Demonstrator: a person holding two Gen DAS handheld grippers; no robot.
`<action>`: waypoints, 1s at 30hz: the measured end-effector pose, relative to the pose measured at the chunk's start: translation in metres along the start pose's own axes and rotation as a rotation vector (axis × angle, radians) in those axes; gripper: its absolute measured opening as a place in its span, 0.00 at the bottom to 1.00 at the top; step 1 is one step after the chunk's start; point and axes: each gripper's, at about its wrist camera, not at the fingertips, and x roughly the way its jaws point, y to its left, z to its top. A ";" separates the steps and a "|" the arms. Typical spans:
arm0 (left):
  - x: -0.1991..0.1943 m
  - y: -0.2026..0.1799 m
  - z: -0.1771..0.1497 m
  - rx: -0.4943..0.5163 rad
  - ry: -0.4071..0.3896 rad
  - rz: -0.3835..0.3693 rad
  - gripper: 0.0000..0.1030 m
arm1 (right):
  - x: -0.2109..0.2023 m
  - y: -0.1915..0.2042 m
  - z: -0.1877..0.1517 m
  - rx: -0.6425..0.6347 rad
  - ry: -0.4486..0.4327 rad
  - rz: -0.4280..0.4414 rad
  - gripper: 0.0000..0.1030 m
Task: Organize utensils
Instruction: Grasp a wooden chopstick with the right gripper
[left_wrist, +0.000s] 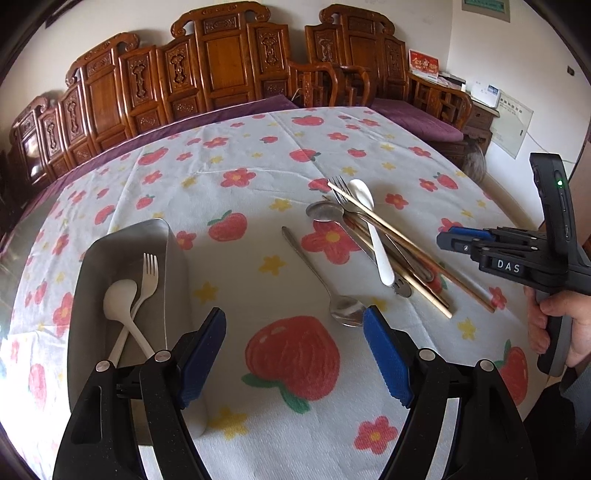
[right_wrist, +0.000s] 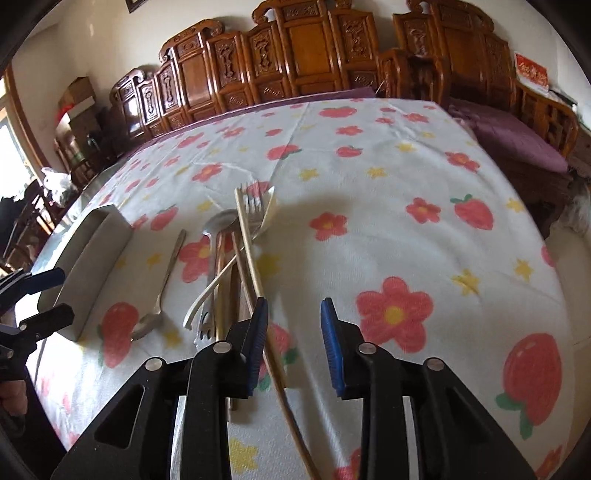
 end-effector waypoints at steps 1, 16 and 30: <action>0.000 0.000 0.000 0.001 0.001 0.001 0.71 | 0.002 0.003 -0.001 -0.011 0.013 0.009 0.31; 0.034 -0.004 0.015 -0.028 0.061 0.001 0.71 | 0.006 0.021 -0.023 -0.139 0.121 -0.041 0.16; 0.070 0.000 0.028 -0.056 0.103 0.020 0.63 | -0.027 0.016 -0.005 -0.072 -0.007 0.057 0.06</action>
